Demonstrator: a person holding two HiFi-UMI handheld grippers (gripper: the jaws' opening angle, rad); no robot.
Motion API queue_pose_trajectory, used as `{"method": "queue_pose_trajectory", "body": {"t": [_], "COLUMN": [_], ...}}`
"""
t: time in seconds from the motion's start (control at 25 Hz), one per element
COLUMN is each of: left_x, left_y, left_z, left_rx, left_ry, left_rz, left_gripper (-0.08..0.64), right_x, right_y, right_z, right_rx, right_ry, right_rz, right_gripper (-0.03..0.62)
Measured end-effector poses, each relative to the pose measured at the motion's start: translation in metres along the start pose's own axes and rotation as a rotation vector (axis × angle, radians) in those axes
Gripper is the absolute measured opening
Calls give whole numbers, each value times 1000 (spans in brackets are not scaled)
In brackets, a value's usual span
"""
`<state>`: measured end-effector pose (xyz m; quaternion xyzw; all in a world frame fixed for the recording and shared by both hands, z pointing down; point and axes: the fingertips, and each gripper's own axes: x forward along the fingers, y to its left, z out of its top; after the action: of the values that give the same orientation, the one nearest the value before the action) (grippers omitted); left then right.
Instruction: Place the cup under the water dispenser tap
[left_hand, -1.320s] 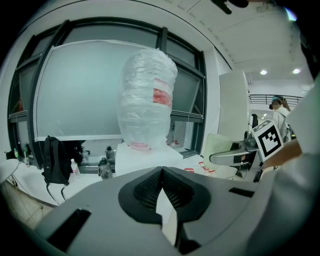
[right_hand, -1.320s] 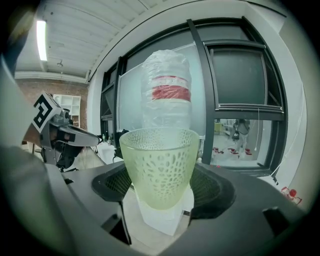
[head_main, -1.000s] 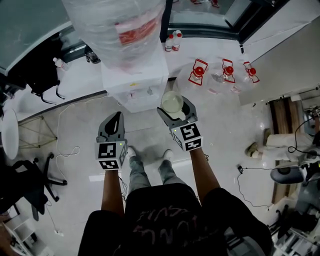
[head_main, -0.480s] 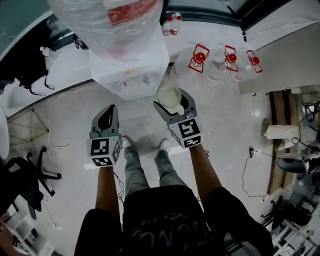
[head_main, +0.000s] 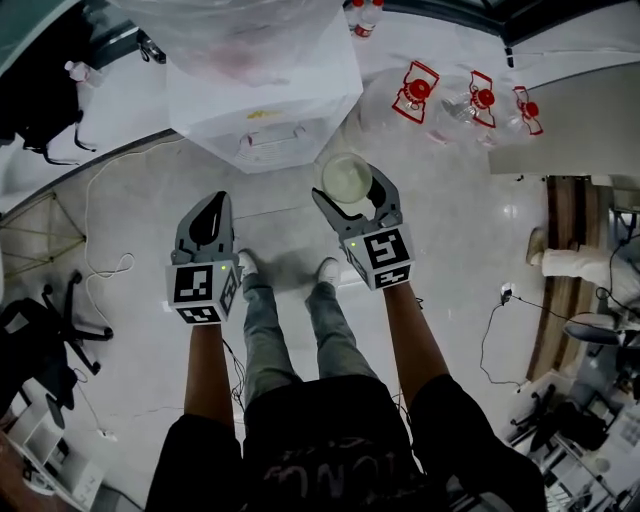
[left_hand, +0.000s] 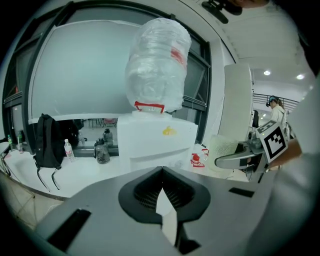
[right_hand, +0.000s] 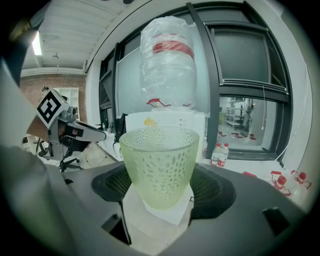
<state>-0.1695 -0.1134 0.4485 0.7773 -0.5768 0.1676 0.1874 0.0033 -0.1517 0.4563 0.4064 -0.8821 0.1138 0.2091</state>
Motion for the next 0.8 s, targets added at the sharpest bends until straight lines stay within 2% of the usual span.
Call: {"method": "queue_pose_trajectory", "body": {"t": [0.24, 0.8], "left_x": [27, 71], "left_y": [8, 26], "left_z": [-43, -149], "left_rx": [-6, 6], "left_ry": [19, 52], "left_rz": [-9, 28], "left_gripper": [10, 9], "right_x": [25, 80], "right_y": [-1, -4], "right_z": [-47, -148], "right_rx": [7, 28], "right_ry": [23, 45], "right_rz": [8, 14], "right_gripper": [367, 367]}}
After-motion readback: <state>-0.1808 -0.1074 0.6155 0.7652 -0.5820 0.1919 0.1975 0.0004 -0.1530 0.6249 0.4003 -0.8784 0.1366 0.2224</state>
